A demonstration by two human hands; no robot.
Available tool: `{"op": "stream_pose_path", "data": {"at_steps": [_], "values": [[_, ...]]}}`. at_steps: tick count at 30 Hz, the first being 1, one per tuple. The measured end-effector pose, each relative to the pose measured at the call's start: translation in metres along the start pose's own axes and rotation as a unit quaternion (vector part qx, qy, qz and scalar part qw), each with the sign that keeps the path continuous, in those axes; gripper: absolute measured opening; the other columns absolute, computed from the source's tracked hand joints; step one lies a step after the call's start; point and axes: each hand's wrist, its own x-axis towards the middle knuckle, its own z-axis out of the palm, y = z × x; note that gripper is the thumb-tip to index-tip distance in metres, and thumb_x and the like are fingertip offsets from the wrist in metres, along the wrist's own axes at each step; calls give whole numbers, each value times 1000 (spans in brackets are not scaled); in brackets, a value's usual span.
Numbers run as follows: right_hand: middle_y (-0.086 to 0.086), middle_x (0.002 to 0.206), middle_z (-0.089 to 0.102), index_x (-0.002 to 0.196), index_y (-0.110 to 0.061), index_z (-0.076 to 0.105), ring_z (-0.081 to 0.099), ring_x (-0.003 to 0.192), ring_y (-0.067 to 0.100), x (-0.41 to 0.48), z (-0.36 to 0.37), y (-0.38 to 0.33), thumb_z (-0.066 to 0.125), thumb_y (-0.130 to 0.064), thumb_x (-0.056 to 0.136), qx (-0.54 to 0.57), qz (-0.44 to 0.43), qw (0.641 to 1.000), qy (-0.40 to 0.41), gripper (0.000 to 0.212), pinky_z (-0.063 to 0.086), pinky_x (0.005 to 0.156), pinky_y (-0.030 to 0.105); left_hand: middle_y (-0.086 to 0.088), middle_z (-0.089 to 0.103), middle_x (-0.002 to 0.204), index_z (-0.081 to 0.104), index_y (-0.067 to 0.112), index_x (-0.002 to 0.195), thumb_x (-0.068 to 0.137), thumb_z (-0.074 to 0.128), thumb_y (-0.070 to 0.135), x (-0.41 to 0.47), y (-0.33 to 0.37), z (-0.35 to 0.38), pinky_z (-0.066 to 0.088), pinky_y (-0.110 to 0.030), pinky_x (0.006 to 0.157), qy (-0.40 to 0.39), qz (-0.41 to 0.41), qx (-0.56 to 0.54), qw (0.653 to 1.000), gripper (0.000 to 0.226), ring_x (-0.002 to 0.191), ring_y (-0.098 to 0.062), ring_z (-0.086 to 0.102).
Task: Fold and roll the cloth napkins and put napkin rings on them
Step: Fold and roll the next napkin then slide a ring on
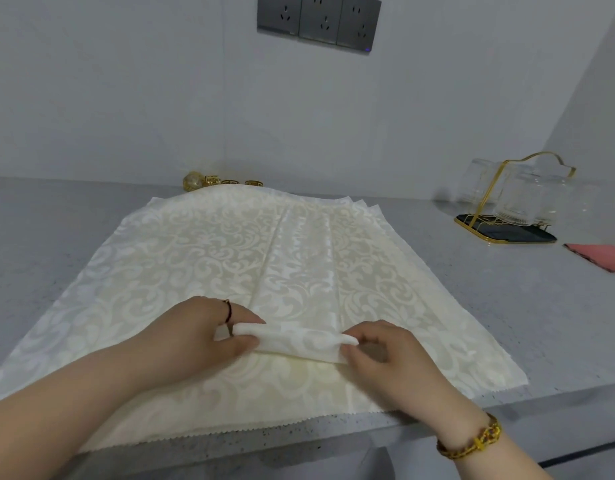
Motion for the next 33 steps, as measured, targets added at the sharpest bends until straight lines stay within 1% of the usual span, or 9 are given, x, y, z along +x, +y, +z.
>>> {"op": "stream_pose_path", "data": {"at_steps": [2,6,14,18,21,24,25,29,33], "values": [[-13,69,63,83,-29,62,56,71,-5,-2,-3,3,59,-19,85,63,37,997,-8,10,40,68,7,23,65,80,48,53,83,84,61,33,-1,1,2,38,1,68,-11,-34,-68,997,24,79,24,49],[-9,53,55,79,-27,51,49,48,-4,5,2,4,63,-16,83,102,84,991,24,17,37,53,6,15,53,41,55,35,85,83,66,23,5,-1,8,36,-5,46,-3,-141,-153,978,16,42,3,51],[-11,56,42,78,-26,52,39,55,3,19,14,-1,58,-36,86,-92,49,992,70,13,30,65,18,14,51,43,55,28,77,77,71,29,7,-3,16,33,-13,49,50,-144,-77,985,15,45,2,47],[-14,72,39,90,-23,56,39,64,4,15,17,2,54,-30,88,-126,7,987,99,8,30,75,24,27,47,87,47,45,77,82,65,32,3,-3,18,34,-3,67,78,-48,-16,996,23,79,10,46],[-15,73,41,88,-19,58,43,78,11,12,17,5,55,-18,86,-118,-25,987,105,3,34,78,24,42,29,93,54,46,102,87,51,47,1,0,20,27,6,75,37,-9,49,998,16,95,17,39],[-11,74,50,78,-22,58,45,81,11,12,16,8,52,-36,83,-113,-39,990,79,17,31,78,23,46,24,99,49,44,122,45,12,95,0,-7,17,23,8,78,28,41,111,993,99,108,18,31],[-10,78,53,78,-20,62,45,82,10,12,15,8,45,-51,77,-112,-47,990,71,35,30,79,22,44,25,104,46,46,124,38,9,95,-1,-8,15,22,8,78,28,46,121,991,106,108,18,29],[-21,104,46,108,-28,60,39,104,2,7,2,12,25,-74,51,-154,-40,987,-21,81,22,88,14,35,57,85,67,43,90,66,36,57,4,-9,9,22,6,55,21,130,192,972,42,88,12,48],[-22,104,44,111,-31,59,37,108,4,6,-7,13,36,-71,58,-140,-37,988,-54,70,24,93,14,37,55,67,66,41,77,71,33,53,7,0,12,34,1,59,63,82,113,988,35,95,15,43]]}}
